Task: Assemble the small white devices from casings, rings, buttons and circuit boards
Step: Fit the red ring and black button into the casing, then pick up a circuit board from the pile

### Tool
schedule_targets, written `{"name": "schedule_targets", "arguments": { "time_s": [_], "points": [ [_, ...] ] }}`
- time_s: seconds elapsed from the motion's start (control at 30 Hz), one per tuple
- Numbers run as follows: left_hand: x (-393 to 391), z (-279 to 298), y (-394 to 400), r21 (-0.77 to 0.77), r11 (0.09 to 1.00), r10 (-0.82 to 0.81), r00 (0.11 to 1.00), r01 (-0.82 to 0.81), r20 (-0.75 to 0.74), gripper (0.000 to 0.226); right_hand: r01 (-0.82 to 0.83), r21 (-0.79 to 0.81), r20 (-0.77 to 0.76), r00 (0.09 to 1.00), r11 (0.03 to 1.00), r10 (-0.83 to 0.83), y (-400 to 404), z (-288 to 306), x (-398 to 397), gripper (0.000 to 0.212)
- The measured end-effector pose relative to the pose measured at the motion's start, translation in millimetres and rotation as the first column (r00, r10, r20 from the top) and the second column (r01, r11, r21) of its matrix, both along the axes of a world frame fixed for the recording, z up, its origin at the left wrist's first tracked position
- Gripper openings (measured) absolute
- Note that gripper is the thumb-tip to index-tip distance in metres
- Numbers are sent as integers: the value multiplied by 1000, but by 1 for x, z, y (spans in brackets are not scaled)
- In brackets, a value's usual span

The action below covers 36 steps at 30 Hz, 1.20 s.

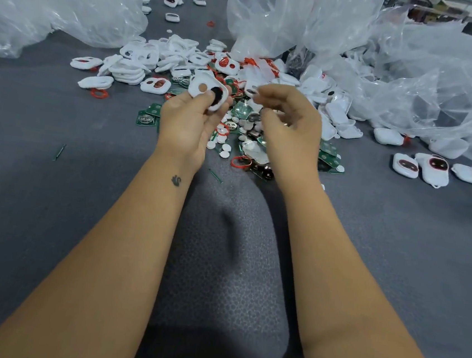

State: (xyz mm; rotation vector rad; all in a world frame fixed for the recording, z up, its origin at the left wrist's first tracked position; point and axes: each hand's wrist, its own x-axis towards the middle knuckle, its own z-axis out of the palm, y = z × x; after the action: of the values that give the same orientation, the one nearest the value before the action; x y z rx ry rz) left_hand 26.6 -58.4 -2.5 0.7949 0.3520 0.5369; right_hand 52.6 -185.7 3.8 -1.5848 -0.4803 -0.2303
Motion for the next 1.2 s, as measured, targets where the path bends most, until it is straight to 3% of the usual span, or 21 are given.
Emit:
{"name": "schedule_targets", "arguments": {
  "time_s": [0.1,0.2,0.37,0.43,0.5,0.97,1.1,1.2],
  "points": [
    [-1,1,3,-1,998,58,998,-58,5,18,140,-71,-46,989,988,-143,-6,-3,8,33],
    [-3,2,5,32,995,94,995,-95,22,19,106,-346,23,994,932,-105,-7,-8,11,32],
    [-6,5,7,50,989,135,990,-137,39,17,99,-731,254,958,675,133,1,-18,11,37],
    [-6,5,6,65,989,129,991,-131,36,17,117,-818,263,947,563,186,4,-21,11,39],
    [-5,5,4,90,989,112,993,-114,29,18,140,-838,266,949,527,171,4,-21,11,37],
    [-1,0,-10,338,939,-39,996,62,-75,23,217,-829,284,957,516,53,1,-14,8,13],
    [-1,-1,-11,361,930,-40,994,73,-98,24,180,-807,277,956,562,92,-1,-13,9,9],
    [-2,0,-11,366,927,-41,993,80,-113,25,146,-717,268,961,682,76,0,-14,8,13]
  ]
}}
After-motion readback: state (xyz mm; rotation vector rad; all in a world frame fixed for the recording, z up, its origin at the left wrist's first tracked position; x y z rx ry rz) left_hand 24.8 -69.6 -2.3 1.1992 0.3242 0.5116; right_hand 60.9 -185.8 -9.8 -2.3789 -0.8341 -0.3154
